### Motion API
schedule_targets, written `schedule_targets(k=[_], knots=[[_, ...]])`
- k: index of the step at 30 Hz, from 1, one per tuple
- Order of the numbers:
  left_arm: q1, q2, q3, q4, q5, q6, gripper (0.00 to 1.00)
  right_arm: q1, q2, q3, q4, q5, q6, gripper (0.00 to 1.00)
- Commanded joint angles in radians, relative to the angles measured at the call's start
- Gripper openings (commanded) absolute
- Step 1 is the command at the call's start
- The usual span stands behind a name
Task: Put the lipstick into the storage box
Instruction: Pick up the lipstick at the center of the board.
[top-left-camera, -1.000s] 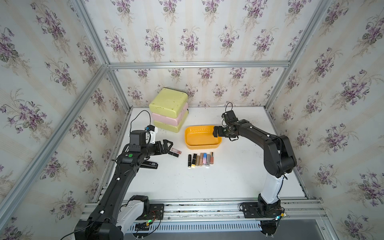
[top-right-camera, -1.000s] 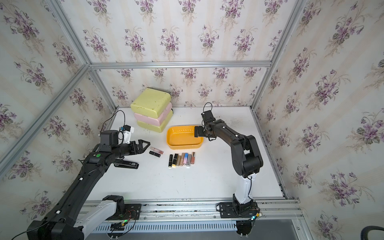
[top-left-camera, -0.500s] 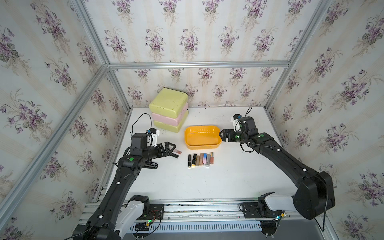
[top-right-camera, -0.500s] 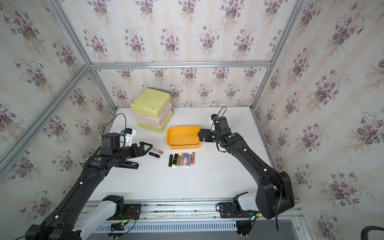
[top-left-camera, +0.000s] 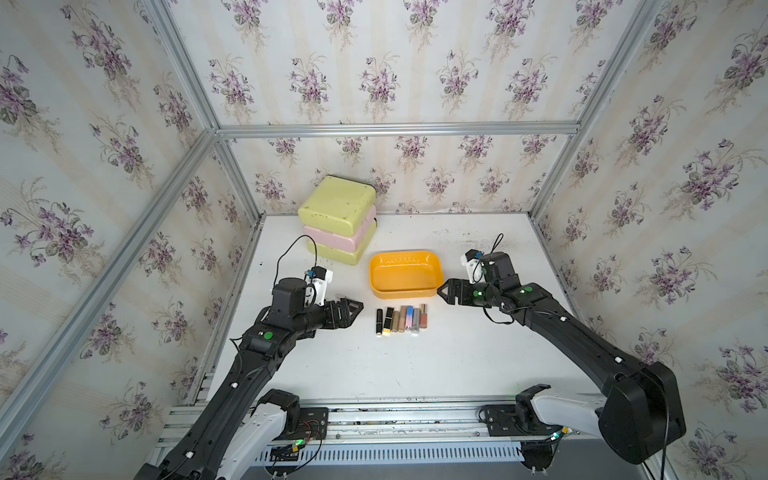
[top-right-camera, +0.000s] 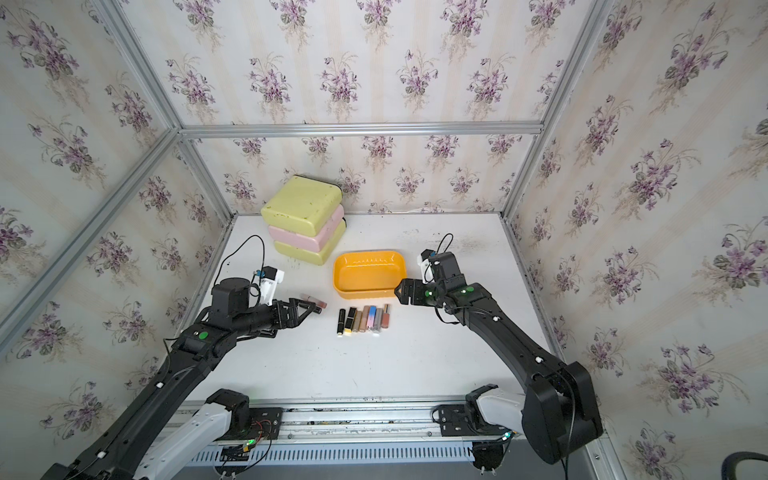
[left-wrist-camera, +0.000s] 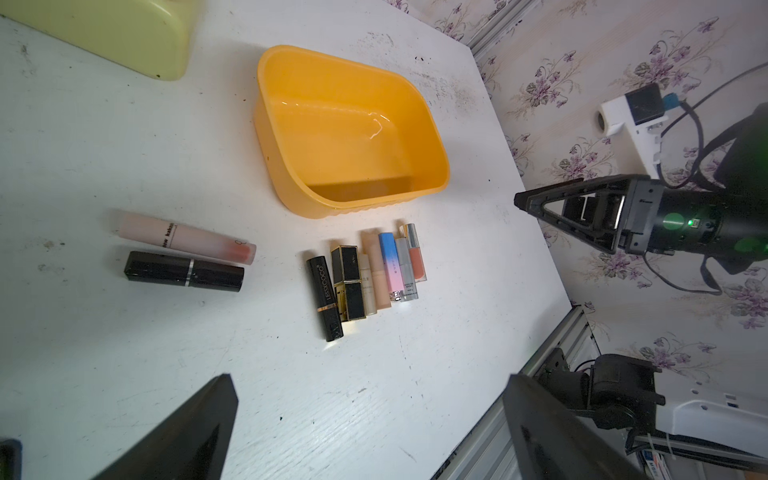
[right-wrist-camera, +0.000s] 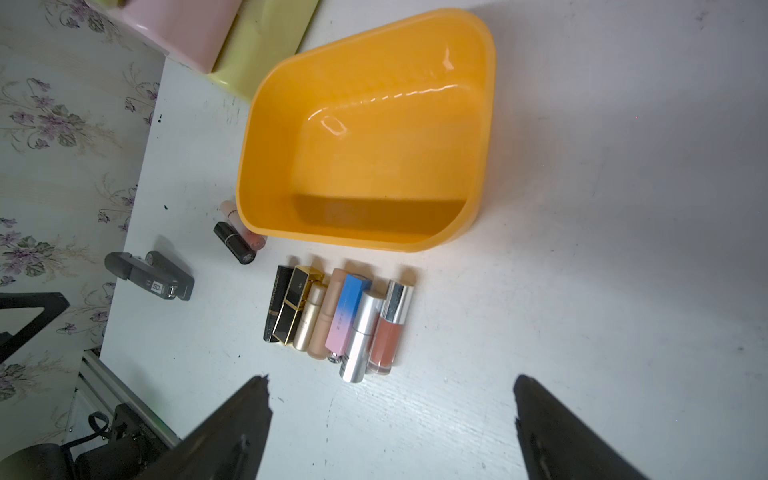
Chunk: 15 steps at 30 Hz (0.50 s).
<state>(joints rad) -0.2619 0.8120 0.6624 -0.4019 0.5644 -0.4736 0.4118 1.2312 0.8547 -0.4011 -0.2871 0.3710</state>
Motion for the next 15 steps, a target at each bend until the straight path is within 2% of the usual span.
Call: schedule_targets(k=[1,6,12,13,15], knots=[[-0.011,-0.039,-0.009,-0.03,-0.041,0.021,1.0,0.014,0.005,-0.006,-0.019,0.01,0.008,0.92],[-0.018,-0.099,-0.053,-0.031,-0.079,-0.01,1.0,0.075,0.029,-0.004,-0.039,0.066,0.01,0.9],[-0.034,-0.082,-0.089,0.003,-0.095,-0.053,1.0,0.118,0.055,-0.046,-0.01,0.097,0.054,0.84],[-0.04,-0.079,-0.09,0.002,-0.104,-0.054,1.0,0.16,0.062,-0.053,-0.005,0.101,0.058,0.83],[-0.052,-0.073,-0.095,0.0,-0.122,-0.056,1.0,0.177,0.082,-0.064,0.003,0.122,0.059,0.8]])
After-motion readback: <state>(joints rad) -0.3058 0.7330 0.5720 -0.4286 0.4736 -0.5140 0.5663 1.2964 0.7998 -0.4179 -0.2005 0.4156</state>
